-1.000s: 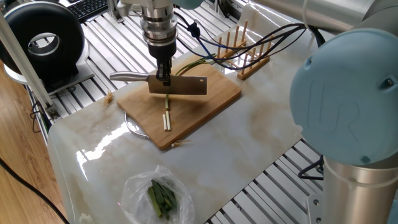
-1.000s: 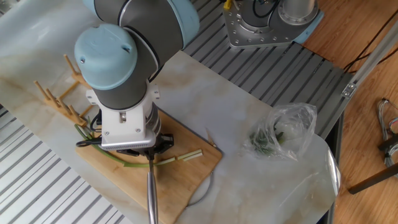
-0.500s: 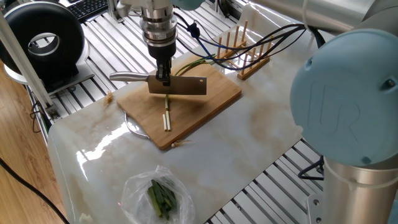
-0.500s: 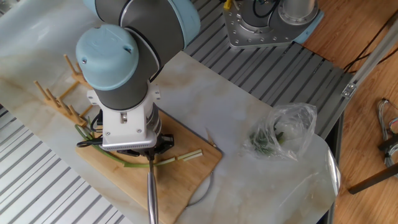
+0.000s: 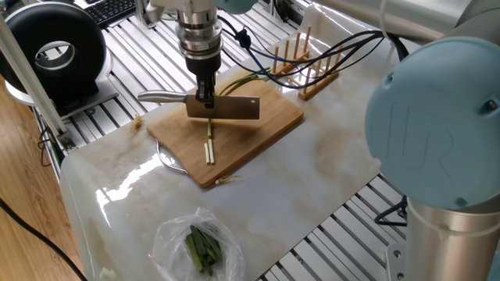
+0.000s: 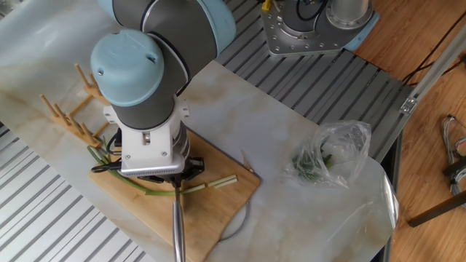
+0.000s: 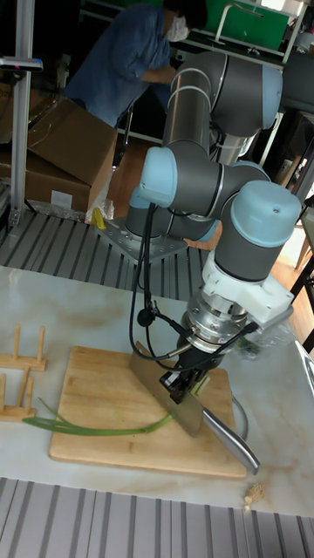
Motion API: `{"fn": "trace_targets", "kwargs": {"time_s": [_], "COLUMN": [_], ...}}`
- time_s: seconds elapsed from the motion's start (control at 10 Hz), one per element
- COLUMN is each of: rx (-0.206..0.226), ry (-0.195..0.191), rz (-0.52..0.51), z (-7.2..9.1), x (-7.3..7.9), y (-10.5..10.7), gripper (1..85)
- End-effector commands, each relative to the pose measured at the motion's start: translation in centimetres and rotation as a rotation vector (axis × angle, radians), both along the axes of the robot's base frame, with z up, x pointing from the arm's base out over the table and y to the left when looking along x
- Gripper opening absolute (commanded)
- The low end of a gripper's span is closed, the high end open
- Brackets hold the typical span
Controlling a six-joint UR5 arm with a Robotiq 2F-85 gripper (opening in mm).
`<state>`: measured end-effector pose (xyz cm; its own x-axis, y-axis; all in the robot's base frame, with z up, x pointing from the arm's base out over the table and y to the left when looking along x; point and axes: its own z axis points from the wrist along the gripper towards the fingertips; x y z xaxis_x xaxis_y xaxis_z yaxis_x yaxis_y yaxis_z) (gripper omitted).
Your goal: Chop the green garlic
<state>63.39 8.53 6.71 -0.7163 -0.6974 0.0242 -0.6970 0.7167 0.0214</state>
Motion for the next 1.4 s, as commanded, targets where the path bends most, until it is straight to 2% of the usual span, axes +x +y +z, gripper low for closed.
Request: {"fn": "trace_targets", "kwargs": {"time_s": [0.0, 0.8, 1.3], "rx": [0.013, 0.025, 0.031], "ry": [0.000, 0.011, 0.014], "rz": [-0.010, -0.018, -0.030], "z": [0.0, 0.1, 0.2], "x": [0.0, -0.3, -0.6], "y": [0.4, 0.8, 1.8], "gripper": [1.3, 1.3, 1.3]}}
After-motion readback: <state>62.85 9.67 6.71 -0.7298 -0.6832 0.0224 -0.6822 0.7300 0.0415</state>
